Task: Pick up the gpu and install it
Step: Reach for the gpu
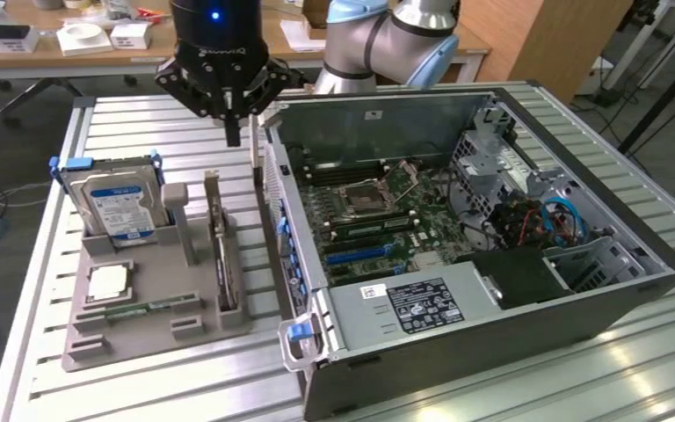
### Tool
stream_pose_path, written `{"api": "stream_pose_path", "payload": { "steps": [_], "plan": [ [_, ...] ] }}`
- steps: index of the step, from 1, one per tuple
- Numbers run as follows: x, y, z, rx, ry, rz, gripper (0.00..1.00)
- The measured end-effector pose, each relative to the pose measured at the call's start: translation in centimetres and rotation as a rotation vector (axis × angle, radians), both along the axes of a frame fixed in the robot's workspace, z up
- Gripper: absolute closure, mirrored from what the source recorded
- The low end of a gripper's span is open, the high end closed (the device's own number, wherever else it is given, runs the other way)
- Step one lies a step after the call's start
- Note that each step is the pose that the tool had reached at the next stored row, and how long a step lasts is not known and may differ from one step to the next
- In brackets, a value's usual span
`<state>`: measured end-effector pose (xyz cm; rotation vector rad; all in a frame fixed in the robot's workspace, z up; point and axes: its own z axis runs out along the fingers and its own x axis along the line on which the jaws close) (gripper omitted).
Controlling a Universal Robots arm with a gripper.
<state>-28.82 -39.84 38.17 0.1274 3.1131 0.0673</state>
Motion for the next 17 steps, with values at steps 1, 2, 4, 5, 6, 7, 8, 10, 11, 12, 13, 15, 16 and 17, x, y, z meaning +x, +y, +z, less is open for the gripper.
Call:
{"api": "stream_pose_path", "payload": {
  "steps": [1,2,4,5,6,7,8,10,11,12,13,15,16,17],
  "plan": [
    [-0.2,0.00,-0.02,0.0000,0.0000,0.000,0.90],
    [-0.4,0.00,-0.03,-0.0001,0.0001,0.000,0.90],
    [-0.7,0.00,-0.05,-0.0001,0.0001,0.000,0.90],
    [-0.7,0.00,-0.06,0.0000,-0.0001,0.000,0.90],
    [-0.7,0.00,-0.06,-0.0001,0.0001,0.000,0.90],
    [-0.7,0.00,-0.06,-0.0001,0.0000,0.000,0.90],
    [-0.7,-0.04,-0.06,-0.0001,0.0001,0.000,0.90],
    [-0.8,-0.27,-0.06,-0.0001,0.0002,0.000,0.90],
    [-0.8,-0.42,-0.06,0.0000,0.0000,0.000,0.90],
    [-0.9,-0.59,-0.06,0.0000,0.0000,0.000,0.90],
    [-0.9,-0.78,-0.06,-0.0001,0.0000,0.000,0.90],
    [-1.0,-1.20,-0.06,-0.0001,0.0001,0.000,0.90],
    [-1.1,-1.40,-0.06,-0.0001,0.0001,0.000,0.90],
    [-1.2,-1.61,-0.06,-0.0001,0.0001,0.000,0.90]
  ]
}}
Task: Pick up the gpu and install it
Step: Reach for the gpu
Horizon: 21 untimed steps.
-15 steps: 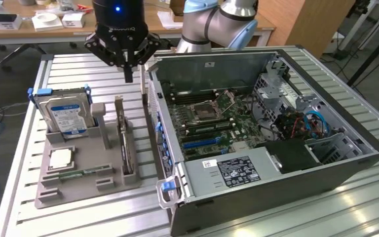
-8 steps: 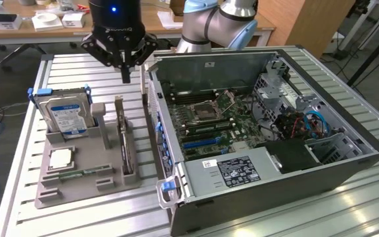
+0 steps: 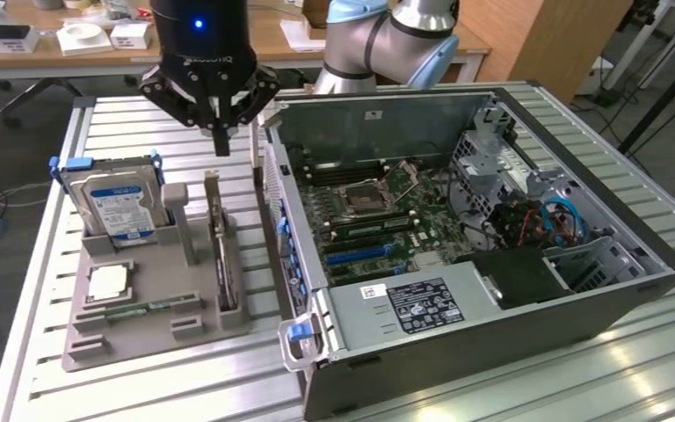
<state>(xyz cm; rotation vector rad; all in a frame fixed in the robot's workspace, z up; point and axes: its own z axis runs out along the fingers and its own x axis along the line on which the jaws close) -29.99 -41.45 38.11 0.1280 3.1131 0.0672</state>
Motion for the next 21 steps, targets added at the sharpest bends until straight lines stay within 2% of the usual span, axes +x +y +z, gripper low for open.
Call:
{"api": "stream_pose_path", "payload": {
  "steps": [11,12,21],
  "plan": [
    [-1.0,-2.64,0.00,0.0001,-0.0001,0.000,0.90],
    [-1.0,-2.75,0.00,0.0000,0.0000,0.000,0.90],
    [-1.0,-2.77,0.00,0.0000,0.0000,0.000,0.90]
  ]
}}
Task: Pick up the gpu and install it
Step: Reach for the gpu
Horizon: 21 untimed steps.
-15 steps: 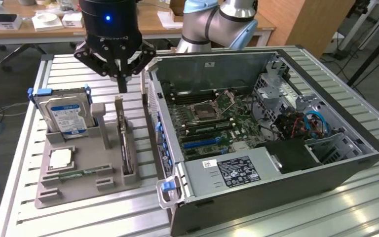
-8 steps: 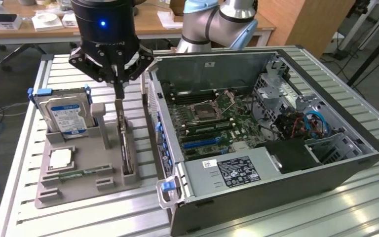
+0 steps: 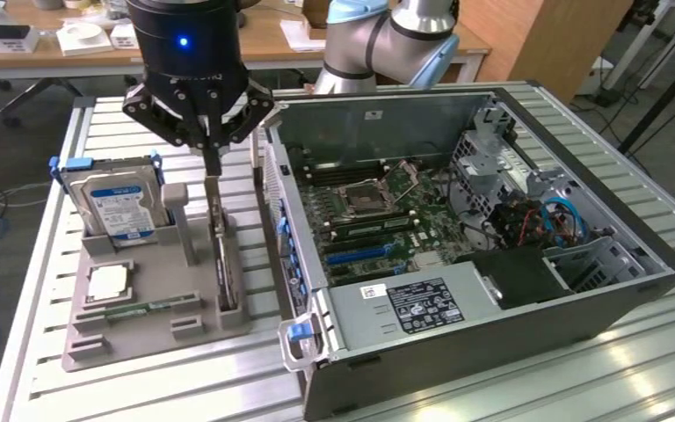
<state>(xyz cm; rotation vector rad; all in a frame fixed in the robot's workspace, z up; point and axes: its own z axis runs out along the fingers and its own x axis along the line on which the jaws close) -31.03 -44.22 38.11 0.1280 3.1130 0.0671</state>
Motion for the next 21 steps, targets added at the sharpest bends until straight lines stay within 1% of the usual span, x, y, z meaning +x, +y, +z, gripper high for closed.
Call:
{"api": "stream_pose_path", "payload": {
  "steps": [1,2,3,5,6,7,10,21],
  "plan": [
    [0.0,0.00,0.00,0.0000,0.0000,0.000,0.89],
    [0.0,0.00,0.00,0.0000,0.0000,0.000,0.84],
    [0.0,0.00,0.00,0.0000,0.0000,0.000,0.84],
    [0.0,0.00,0.00,0.0000,0.0000,0.000,0.71],
    [0.0,0.00,0.00,0.0000,0.0000,0.000,0.71],
    [0.0,0.00,0.00,0.0000,0.0000,0.000,0.64],
    [0.0,0.00,-0.17,0.0000,0.0000,0.000,0.64],
    [0.0,-0.01,-2.13,0.0001,0.0000,0.000,0.64]
  ]
}}
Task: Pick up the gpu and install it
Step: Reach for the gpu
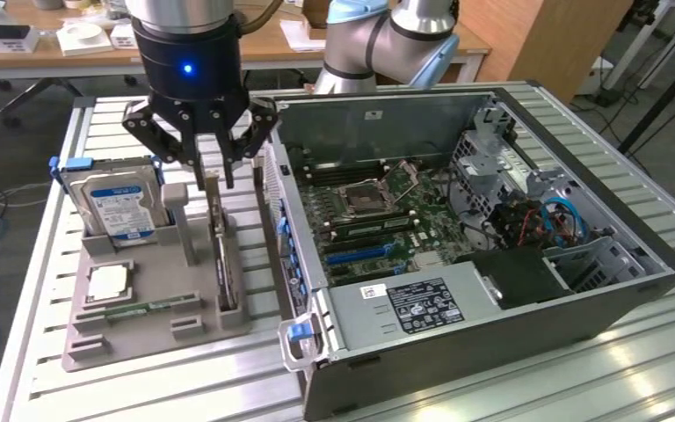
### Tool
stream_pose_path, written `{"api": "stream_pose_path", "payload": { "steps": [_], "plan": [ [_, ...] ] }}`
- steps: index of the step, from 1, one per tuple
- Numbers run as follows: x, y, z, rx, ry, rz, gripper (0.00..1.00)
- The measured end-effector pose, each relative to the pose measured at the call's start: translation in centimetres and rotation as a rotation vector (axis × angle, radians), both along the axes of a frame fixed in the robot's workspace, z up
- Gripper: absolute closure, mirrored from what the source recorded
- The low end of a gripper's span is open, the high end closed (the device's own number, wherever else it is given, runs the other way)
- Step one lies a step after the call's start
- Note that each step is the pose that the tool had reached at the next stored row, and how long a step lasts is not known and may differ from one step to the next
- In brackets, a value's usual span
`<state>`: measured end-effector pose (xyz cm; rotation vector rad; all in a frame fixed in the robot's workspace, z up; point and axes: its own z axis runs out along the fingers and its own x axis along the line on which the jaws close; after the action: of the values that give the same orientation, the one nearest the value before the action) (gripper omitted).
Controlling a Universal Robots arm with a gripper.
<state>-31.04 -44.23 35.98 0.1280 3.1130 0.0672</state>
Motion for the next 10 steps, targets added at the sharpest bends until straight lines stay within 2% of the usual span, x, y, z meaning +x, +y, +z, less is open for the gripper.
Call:
{"api": "stream_pose_path", "payload": {
  "steps": [6,10],
  "plan": [
    [0.00,0.00,-0.04,0.0000,0.0000,0.000,0.64],
    [0.00,0.00,-0.75,0.0000,0.0001,0.000,0.64]
  ]
}}
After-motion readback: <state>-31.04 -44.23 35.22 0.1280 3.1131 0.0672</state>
